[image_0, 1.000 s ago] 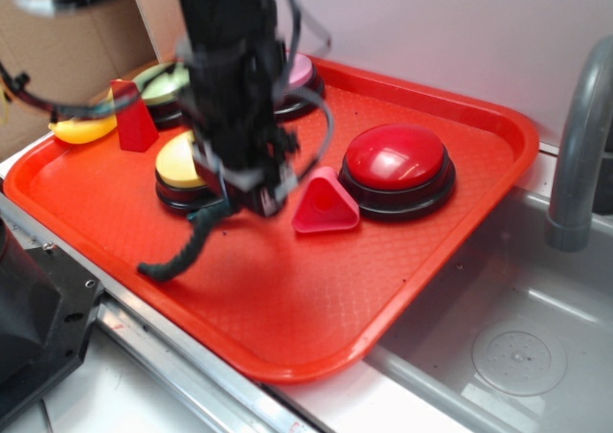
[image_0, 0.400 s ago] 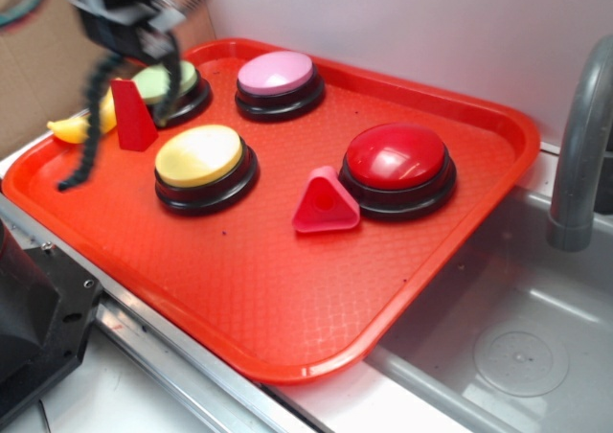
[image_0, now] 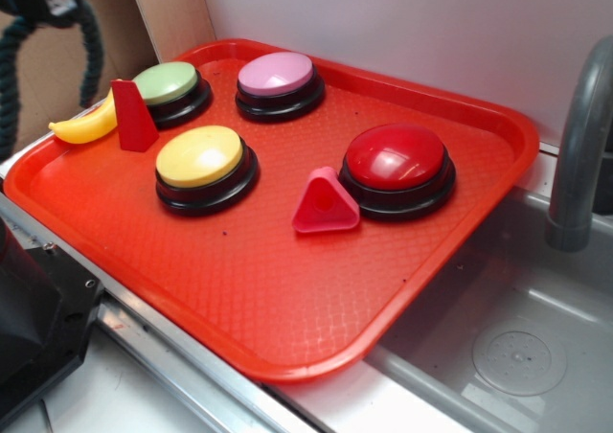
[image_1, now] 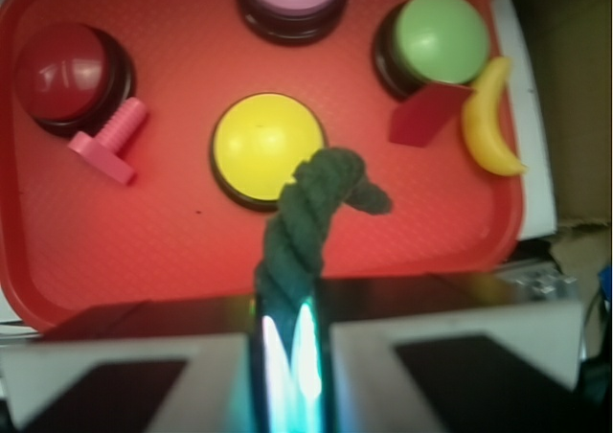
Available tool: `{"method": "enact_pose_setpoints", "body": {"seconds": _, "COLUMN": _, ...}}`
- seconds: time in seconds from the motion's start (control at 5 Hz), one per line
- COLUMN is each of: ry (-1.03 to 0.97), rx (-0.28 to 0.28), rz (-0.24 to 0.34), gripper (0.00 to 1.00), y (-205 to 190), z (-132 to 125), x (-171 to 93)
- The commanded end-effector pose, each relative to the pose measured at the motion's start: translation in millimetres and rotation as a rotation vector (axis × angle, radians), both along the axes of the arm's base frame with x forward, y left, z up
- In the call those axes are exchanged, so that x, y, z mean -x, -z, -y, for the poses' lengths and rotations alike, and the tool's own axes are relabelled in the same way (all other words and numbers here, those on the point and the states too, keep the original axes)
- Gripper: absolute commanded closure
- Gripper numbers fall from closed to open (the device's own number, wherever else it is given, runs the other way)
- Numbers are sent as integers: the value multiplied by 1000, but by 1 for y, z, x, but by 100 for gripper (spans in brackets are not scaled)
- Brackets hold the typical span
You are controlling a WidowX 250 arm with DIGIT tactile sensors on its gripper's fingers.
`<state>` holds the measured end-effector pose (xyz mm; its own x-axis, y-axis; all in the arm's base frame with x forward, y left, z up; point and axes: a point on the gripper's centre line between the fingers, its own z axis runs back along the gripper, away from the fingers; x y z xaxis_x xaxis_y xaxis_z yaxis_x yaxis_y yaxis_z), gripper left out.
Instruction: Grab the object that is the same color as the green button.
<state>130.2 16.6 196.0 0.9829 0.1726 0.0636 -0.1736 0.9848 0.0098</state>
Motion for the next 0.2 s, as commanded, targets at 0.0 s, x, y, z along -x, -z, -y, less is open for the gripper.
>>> {"method": "enact_pose_setpoints", "body": {"seconds": 0.0, "ry": 9, "rx": -36, "rz": 18, "gripper": 100, "y": -10, "z": -21, "x": 4}}
